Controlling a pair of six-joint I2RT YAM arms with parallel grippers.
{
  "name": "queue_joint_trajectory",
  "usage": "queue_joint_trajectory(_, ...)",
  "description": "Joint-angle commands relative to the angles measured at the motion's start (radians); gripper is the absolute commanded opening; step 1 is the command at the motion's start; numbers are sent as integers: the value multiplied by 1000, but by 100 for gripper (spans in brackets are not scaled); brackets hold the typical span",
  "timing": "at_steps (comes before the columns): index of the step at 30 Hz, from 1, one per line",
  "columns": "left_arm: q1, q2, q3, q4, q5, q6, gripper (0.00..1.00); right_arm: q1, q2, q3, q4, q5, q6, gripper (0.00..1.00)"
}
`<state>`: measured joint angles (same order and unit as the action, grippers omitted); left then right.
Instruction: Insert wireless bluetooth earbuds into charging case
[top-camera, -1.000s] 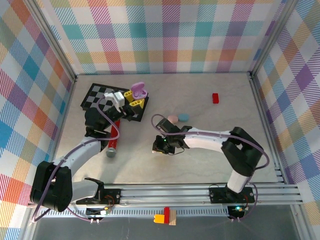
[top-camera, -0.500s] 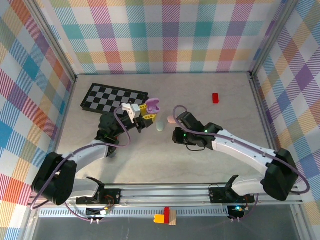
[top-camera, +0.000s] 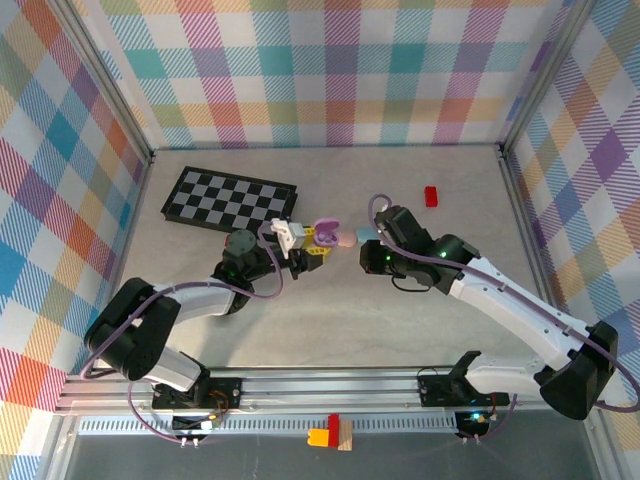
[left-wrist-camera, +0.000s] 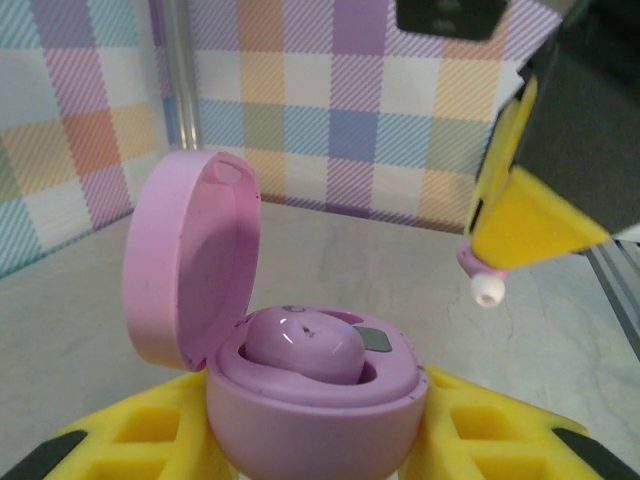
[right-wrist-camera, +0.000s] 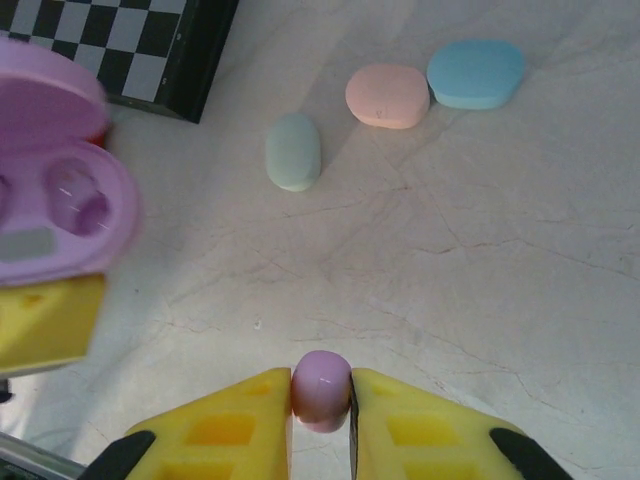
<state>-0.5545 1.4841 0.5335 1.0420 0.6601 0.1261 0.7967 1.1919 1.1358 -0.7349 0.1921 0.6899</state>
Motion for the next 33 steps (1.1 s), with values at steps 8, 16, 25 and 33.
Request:
queue_joint_trajectory(8,-63,33,33,49,24,52,38,-17,12,110,-38,-68,-77,21)
queue_joint_trajectory(16,-106,26,42,26,23,62,37,-26,51,134,-38,-88,-105,21)
queue_joint_trajectory(25,-129,19,46,23,14,68,38,-30,67,114,-24,-106,-104,21)
queue_joint_trajectory(33,-134,23,58,26,9,71,37,-30,80,101,-27,-121,-106,21)
